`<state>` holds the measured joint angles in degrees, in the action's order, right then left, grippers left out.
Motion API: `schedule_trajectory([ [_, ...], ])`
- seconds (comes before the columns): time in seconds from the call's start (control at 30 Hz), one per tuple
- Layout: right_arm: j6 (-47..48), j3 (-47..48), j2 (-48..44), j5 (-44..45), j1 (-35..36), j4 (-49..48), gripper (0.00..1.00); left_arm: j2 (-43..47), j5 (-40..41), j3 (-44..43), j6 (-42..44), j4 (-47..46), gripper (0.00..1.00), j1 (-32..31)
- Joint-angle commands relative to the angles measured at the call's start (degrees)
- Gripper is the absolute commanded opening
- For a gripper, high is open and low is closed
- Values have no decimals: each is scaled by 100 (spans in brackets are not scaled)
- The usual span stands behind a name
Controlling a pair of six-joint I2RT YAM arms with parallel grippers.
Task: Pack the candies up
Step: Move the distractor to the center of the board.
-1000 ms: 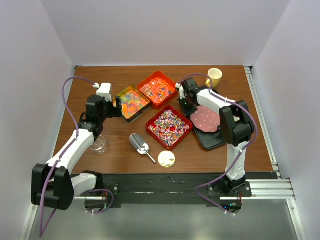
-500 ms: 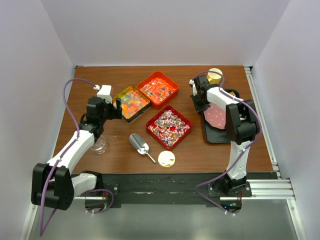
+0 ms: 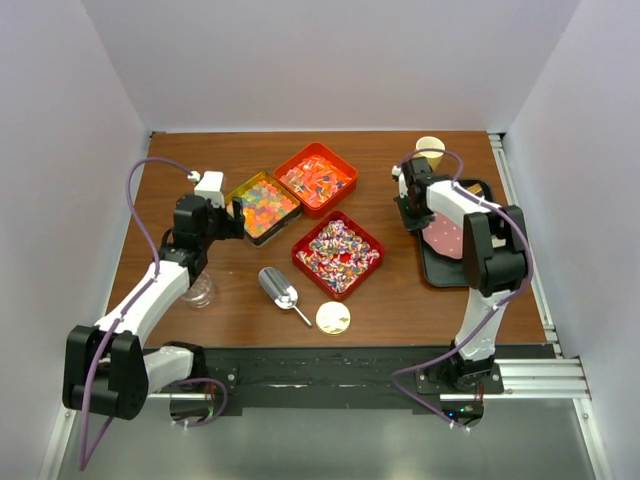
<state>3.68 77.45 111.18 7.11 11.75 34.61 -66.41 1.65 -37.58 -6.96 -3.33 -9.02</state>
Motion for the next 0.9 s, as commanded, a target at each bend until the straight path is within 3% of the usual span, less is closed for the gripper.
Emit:
schedule_trajectory([
  [0.0,405,-55,-508,187,-182,116,0,40,-77,76,-25,-256,88,49],
  [0.07,501,50,-675,-679,-173,177,0,67,-138,23,89,-168,93,40],
  [0.1,502,94,-807,-1085,-164,273,5,58,-347,-12,159,41,95,49],
  [0.17,432,165,-948,-1684,-103,292,26,-3,-795,-230,668,314,96,49],
  [0.2,423,174,-1027,-2096,-59,318,45,-56,-1372,-345,966,960,96,40],
  [0.3,537,113,-1370,-2826,178,336,61,-415,-2621,-828,2256,2077,94,102],
  [0.4,590,34,-1721,-3538,301,292,69,-741,-3081,-1084,2706,2669,88,119],
  [0.63,546,-405,-2354,-3814,398,213,70,-1295,-3812,-1330,2902,3286,73,93],
  [0.87,528,-924,-2768,-3752,407,160,70,-1514,-3970,-1339,2946,3488,72,-82],
])
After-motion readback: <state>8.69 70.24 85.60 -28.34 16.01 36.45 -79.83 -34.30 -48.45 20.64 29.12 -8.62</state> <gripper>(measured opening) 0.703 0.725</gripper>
